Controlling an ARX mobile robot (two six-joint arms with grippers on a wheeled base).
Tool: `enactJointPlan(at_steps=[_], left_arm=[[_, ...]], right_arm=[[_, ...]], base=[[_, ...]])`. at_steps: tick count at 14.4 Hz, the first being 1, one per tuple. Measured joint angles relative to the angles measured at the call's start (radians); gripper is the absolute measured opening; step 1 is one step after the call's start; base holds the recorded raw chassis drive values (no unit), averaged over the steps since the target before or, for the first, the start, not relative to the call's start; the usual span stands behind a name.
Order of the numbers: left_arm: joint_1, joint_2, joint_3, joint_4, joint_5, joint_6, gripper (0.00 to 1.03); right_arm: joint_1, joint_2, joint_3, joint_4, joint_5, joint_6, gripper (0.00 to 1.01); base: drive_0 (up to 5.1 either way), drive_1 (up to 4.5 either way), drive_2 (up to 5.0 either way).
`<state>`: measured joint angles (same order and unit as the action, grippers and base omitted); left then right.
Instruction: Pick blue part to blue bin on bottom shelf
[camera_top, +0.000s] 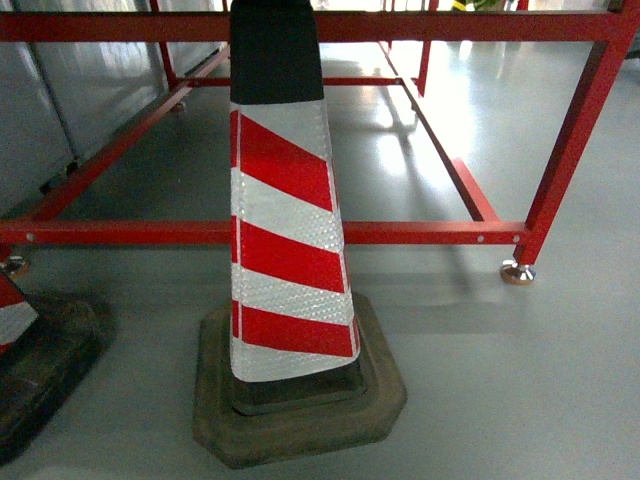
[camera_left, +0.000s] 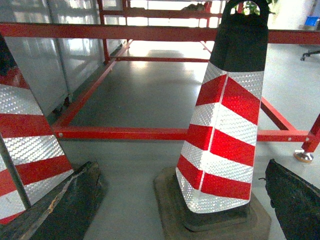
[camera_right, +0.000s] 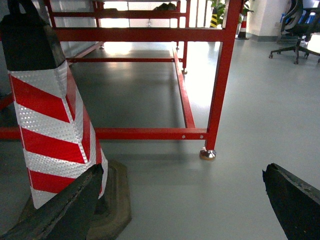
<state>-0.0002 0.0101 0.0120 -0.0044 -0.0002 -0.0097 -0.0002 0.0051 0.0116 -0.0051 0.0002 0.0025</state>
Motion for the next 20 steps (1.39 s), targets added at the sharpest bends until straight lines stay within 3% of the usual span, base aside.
enactJointPlan(at_steps=[20], left_arm=[[0.0,0.0,0.0,0.0,0.0,0.0,0.98]], right_arm=[[0.0,0.0,0.0,0.0,0.0,0.0,0.98]], base=[[0.0,0.0,0.0]])
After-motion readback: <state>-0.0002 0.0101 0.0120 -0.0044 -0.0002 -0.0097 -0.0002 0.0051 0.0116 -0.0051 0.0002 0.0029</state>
